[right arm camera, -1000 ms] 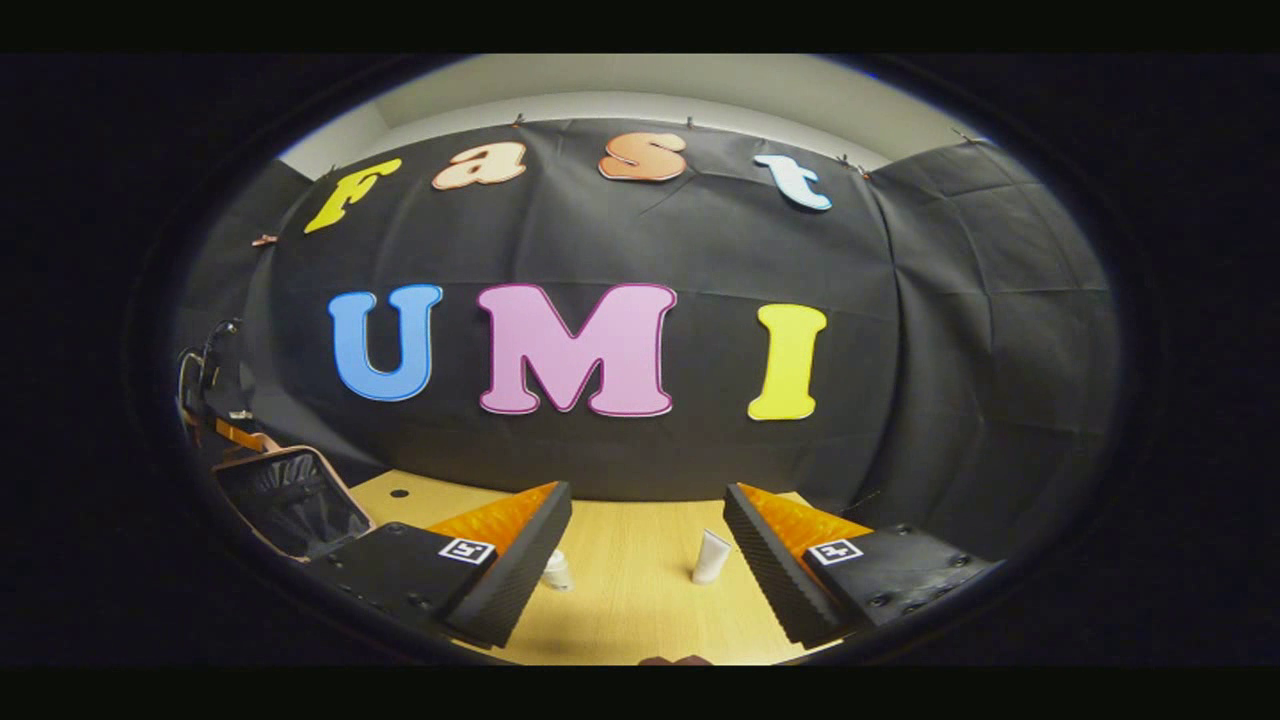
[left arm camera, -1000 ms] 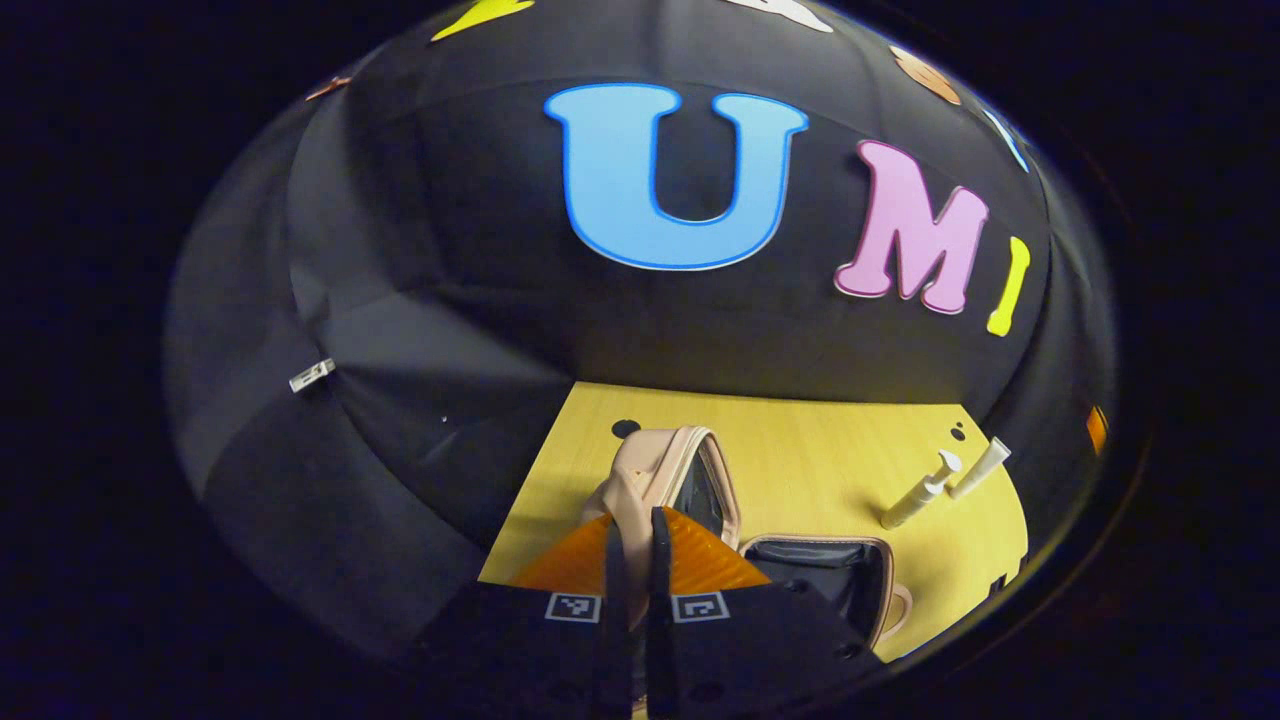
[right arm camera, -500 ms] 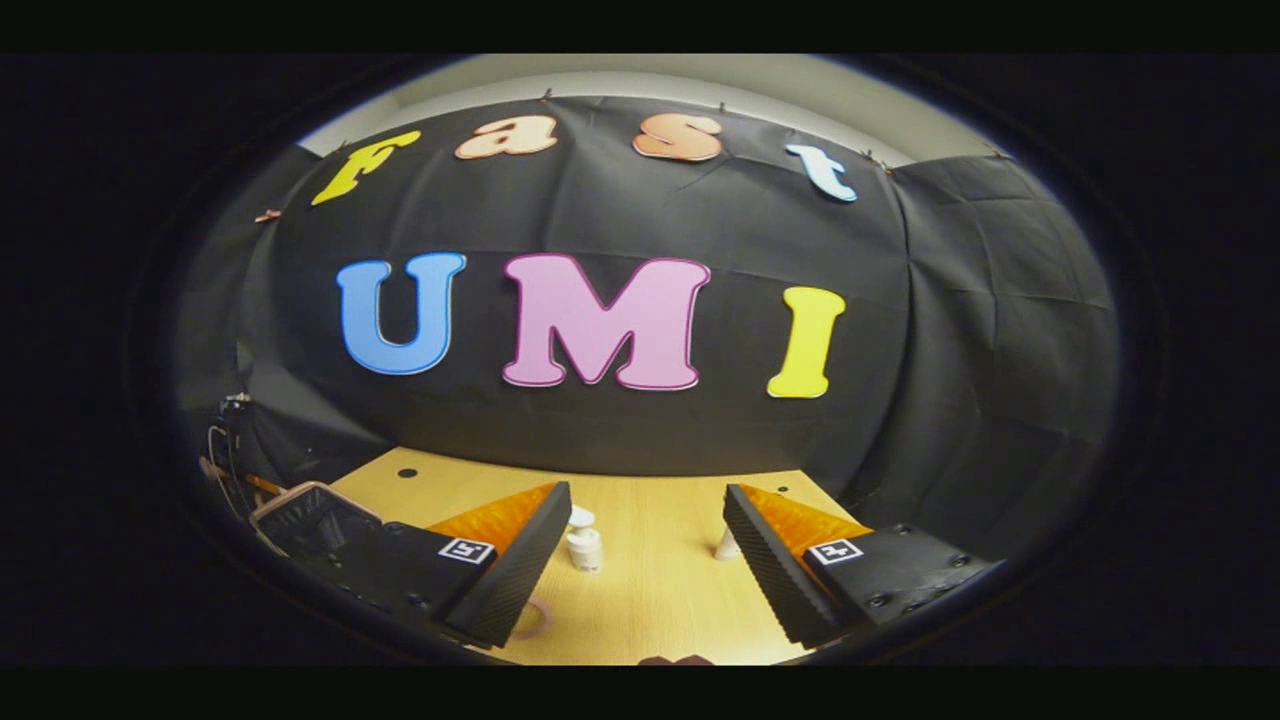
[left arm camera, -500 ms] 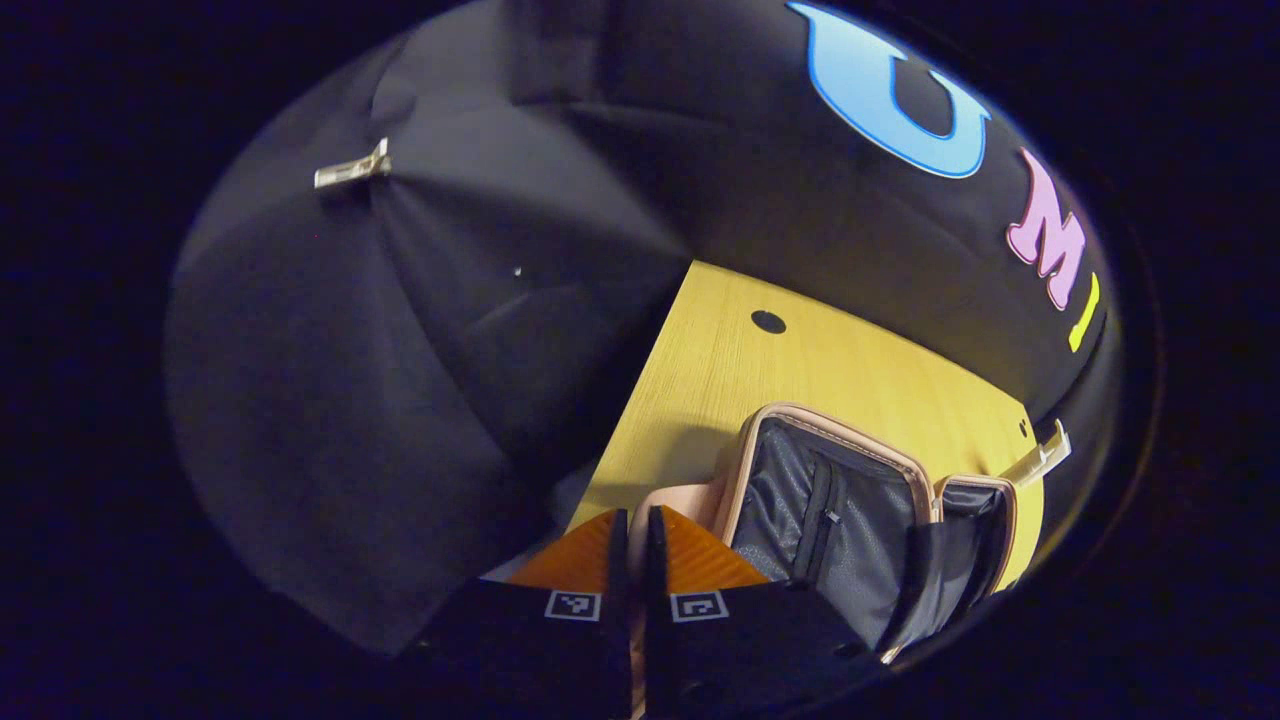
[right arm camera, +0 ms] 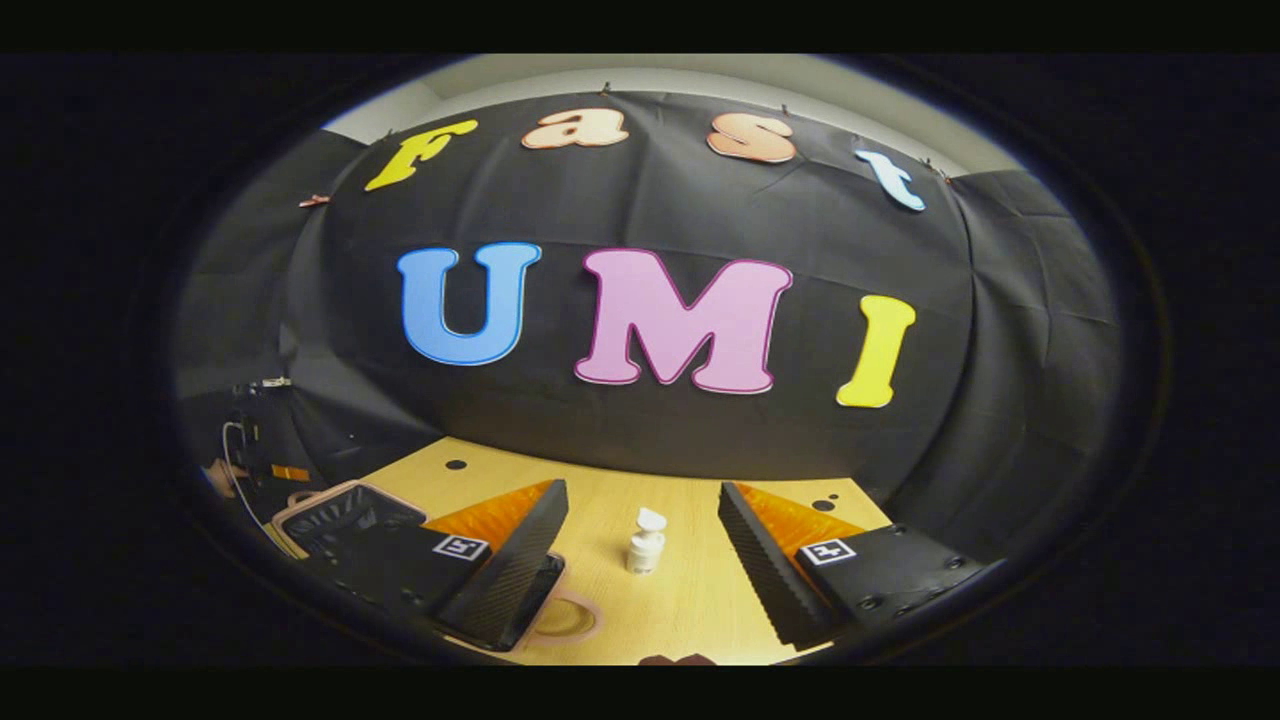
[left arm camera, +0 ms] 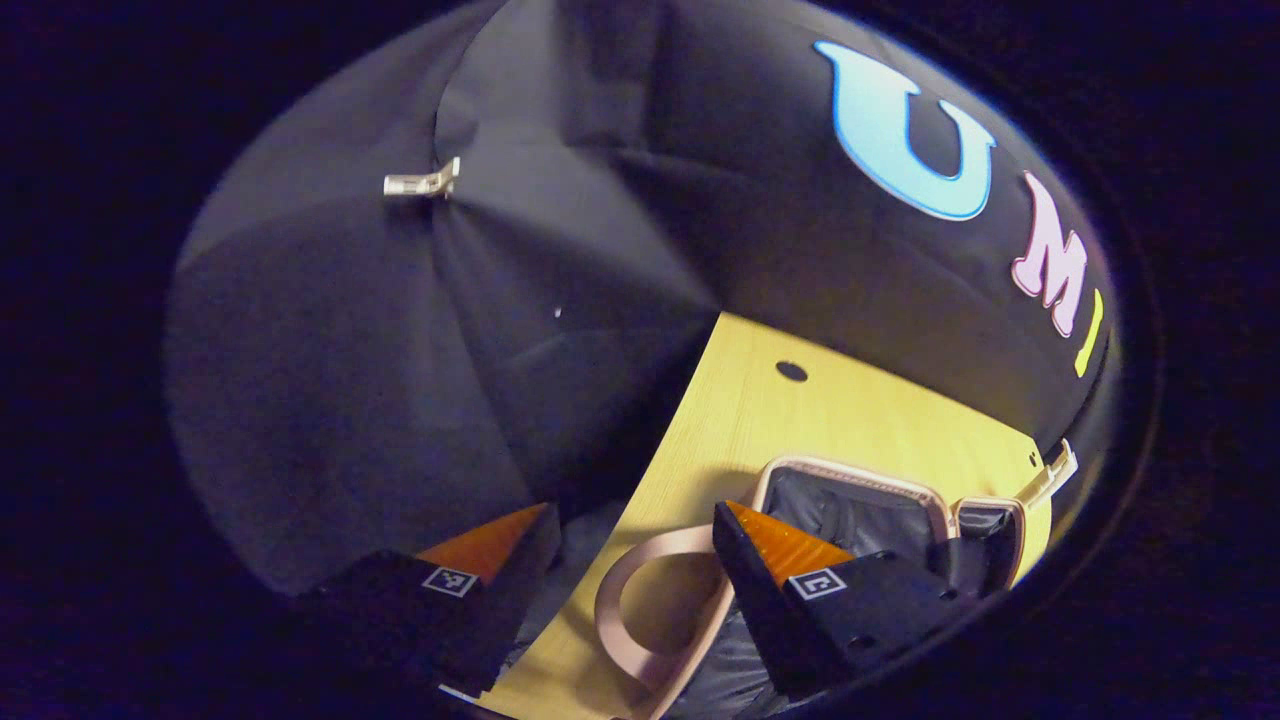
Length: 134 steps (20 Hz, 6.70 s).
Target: First open the suitcase, pack the skin care products into it, and then close the suitcase.
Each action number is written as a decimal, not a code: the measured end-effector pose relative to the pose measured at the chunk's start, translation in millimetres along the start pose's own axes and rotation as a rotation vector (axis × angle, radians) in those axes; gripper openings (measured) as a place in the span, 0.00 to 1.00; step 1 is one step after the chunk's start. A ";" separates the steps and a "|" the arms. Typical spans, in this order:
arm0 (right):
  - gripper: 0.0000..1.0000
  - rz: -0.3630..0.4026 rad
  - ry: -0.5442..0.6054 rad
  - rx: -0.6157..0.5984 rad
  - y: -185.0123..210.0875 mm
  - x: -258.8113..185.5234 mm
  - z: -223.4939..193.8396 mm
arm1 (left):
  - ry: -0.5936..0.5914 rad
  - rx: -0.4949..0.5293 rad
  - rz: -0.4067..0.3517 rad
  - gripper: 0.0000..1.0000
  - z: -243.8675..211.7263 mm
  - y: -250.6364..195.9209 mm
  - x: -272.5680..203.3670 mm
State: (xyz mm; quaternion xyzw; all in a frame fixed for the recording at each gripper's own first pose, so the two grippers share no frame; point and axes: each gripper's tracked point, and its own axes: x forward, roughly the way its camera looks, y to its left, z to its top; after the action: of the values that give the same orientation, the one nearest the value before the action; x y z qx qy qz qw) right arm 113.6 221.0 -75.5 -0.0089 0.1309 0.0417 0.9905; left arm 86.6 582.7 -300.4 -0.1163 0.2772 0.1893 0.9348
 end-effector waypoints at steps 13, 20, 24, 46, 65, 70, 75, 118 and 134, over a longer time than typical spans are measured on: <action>0.96 -0.054 -0.085 -0.002 -101.1 3.8 -10.9 | -0.404 0.172 -0.343 0.96 94.5 -341.7 -200.5; 0.96 -0.059 -0.070 -0.065 -157.6 18.5 -40.5 | -0.303 0.315 -0.465 0.96 19.4 -493.9 -185.9; 0.96 -0.040 -0.015 -0.051 -178.0 43.7 -71.6 | -0.260 0.441 -0.535 0.96 -33.9 -563.7 -167.6; 0.97 0.080 0.156 -0.007 -228.5 166.4 -185.5 | 0.051 0.431 -0.376 0.59 -172.5 -652.8 53.7; 0.26 0.064 0.274 0.086 -223.0 239.9 -289.1 | 0.115 0.356 -0.373 0.57 -101.0 -597.0 -53.9; 0.21 0.131 0.269 0.082 -209.7 193.6 -252.7 | 0.295 0.309 -0.199 0.57 -95.5 -500.0 -70.3; 0.31 0.216 0.209 0.168 -174.0 135.5 -188.6 | 0.674 0.378 -0.112 0.57 -137.6 -382.8 -92.9; 0.26 0.162 1.283 0.443 219.2 -9.3 -360.5 | 0.338 -0.076 -0.024 0.95 -76.8 -48.6 -157.7; 0.96 0.419 0.616 0.398 223.1 -2.1 -143.8 | 0.364 -0.110 0.120 0.95 -36.2 33.9 -62.1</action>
State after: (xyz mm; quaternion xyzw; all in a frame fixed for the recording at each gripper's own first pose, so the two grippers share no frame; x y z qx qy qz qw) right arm 55.4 439.0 -215.3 0.1976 0.4251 0.2115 0.8576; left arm 7.1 583.6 -299.0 -0.1830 0.4374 0.2355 0.8484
